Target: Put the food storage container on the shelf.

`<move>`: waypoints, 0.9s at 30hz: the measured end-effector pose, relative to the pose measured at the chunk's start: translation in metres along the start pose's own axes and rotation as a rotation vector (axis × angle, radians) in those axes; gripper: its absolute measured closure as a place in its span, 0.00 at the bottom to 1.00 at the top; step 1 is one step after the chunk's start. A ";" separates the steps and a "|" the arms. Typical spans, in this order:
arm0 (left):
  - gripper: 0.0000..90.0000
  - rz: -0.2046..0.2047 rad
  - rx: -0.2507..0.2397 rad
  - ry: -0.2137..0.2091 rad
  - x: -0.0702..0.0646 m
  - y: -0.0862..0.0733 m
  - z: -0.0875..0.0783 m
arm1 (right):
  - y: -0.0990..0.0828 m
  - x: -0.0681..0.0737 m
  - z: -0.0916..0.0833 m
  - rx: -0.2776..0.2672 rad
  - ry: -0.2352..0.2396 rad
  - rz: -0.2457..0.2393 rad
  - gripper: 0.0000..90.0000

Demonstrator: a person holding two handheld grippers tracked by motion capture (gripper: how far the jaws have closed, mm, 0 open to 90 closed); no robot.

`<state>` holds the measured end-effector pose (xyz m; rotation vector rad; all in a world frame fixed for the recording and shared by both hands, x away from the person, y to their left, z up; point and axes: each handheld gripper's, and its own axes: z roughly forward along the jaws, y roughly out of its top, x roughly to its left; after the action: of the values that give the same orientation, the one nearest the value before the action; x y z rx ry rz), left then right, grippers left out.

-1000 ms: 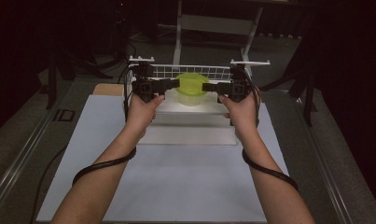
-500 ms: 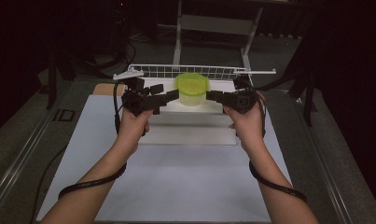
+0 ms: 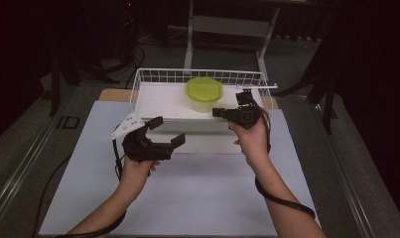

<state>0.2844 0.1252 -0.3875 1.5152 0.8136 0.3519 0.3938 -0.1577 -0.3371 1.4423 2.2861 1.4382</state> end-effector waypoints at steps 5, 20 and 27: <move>0.00 0.039 0.031 -0.016 -0.006 -0.007 -0.001 | 0.004 -0.004 0.002 -0.015 -0.007 0.019 1.00; 0.00 0.029 0.017 -0.056 -0.008 -0.006 -0.002 | 0.002 -0.009 -0.002 -0.022 -0.005 0.030 0.93; 0.00 0.089 0.028 -0.087 -0.014 -0.007 -0.009 | -0.014 0.011 -0.017 -0.025 -0.002 -0.104 0.82</move>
<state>0.2670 0.1217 -0.3895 1.5849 0.6865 0.3386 0.3703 -0.1624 -0.3339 1.2969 2.2958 1.4304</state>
